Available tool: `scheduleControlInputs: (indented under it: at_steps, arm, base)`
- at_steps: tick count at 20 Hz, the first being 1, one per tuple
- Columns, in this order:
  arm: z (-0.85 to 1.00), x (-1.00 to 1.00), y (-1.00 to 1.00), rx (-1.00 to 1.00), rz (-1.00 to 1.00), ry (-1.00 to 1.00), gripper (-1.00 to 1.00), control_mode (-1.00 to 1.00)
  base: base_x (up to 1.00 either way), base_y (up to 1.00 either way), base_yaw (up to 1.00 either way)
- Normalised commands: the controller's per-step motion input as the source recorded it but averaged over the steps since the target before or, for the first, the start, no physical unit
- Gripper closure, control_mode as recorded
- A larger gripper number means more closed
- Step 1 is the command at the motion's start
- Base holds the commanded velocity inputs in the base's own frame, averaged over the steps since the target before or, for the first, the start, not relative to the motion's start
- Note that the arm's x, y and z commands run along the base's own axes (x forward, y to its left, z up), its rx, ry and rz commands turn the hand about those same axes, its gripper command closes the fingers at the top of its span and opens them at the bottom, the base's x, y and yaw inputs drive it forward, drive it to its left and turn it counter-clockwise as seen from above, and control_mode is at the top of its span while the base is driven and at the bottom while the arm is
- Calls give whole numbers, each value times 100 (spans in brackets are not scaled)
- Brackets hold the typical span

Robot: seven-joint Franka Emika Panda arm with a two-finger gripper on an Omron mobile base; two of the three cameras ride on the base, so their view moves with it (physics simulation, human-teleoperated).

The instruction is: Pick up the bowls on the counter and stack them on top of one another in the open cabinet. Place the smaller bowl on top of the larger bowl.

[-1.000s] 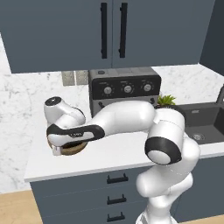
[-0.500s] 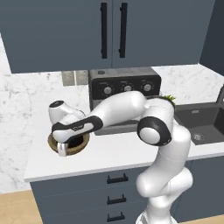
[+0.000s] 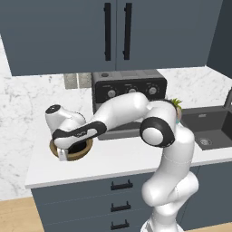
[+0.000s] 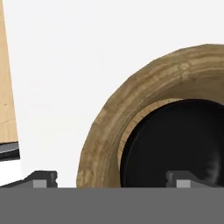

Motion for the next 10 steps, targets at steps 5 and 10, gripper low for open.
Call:
scheduleControlInputs:
  at_steps: [5,10]
  arm:
    - [-22,1,0,-1,2,0,-100,-100]
    - [-34,12,0,-4,1,0,-100,-100]
  base:
    - [0,0,0]
    - [0,0,0]
